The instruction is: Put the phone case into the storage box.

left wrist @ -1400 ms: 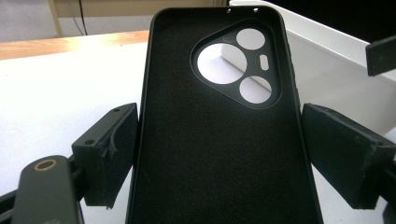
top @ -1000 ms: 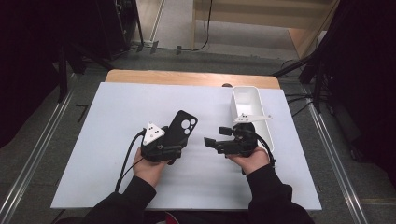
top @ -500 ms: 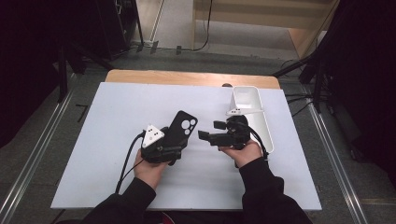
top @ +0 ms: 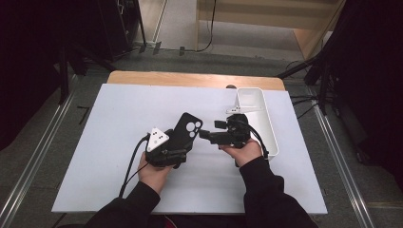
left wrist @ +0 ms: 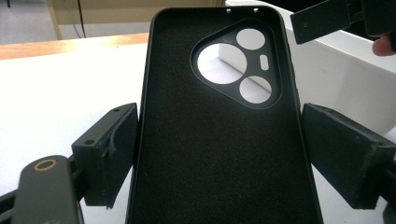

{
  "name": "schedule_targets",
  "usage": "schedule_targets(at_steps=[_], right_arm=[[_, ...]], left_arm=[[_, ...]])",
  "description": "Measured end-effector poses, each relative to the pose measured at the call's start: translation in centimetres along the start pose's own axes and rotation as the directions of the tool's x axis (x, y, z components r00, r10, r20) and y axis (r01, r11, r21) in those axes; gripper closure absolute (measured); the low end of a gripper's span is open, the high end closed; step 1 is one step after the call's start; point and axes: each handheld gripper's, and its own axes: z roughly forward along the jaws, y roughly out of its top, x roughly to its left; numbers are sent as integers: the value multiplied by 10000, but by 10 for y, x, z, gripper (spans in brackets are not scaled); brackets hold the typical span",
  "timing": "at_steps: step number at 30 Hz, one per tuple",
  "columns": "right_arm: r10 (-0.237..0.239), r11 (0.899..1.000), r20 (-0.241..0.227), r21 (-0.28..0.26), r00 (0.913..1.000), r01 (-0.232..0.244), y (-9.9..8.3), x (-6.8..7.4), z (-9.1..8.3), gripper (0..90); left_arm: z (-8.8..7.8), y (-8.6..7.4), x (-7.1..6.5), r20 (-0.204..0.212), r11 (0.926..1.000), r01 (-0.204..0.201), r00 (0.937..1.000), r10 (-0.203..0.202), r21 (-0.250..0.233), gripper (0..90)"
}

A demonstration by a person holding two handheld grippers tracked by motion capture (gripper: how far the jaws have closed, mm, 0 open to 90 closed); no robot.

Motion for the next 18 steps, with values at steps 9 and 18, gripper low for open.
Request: schedule_targets(at_steps=[9, 18], right_arm=[[206, 9998, 44, 7, 9998, -206, 3, -3, 6, 141], [309, 9995, -111, 113, 9995, -308, 7, -3, 18, 204]], left_arm=[[4, -2, -4, 75, 10000, -58, 10000, 57, 23, 134], [3, -1, -4, 69, 9998, 93, 9999, -92, -163, 133]])
